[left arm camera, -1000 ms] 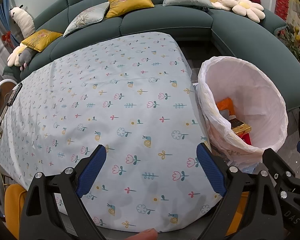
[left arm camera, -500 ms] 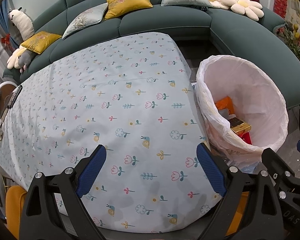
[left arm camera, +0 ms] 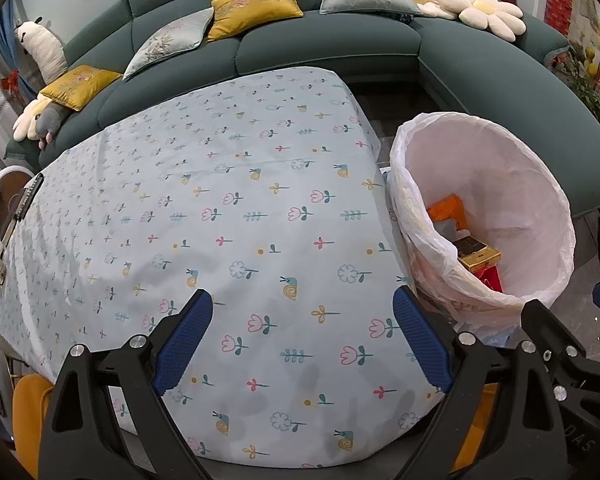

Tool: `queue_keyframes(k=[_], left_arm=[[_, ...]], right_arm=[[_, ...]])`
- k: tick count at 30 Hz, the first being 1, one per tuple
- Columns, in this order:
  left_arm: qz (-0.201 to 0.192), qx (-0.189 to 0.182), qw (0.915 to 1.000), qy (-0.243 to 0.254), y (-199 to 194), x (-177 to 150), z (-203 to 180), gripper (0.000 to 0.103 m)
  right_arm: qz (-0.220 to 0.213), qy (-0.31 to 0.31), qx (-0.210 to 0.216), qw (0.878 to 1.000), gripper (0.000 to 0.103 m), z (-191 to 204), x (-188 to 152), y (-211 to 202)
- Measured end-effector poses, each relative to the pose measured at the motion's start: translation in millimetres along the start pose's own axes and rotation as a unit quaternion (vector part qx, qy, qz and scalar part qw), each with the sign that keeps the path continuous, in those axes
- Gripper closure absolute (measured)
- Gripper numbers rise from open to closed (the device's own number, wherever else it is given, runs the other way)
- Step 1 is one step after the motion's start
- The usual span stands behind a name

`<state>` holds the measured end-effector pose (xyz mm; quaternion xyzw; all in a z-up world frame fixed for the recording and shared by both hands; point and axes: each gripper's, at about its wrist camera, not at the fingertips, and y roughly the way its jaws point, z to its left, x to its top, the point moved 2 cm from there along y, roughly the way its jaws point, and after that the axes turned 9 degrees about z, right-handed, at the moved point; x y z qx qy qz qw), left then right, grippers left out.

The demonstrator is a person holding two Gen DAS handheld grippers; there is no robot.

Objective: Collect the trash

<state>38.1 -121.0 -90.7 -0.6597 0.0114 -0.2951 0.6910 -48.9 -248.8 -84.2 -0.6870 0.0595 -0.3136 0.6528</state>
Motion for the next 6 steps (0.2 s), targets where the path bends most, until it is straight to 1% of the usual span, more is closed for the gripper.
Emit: queue_keyframes(k=[6], left_arm=[[-0.002,-0.004,1.0000,0.001,2.5,0.7,1.1,0.016]], right_arm=[[0.002,0.003,-0.002,1.000,0.007,-0.3,0.5,0.2]])
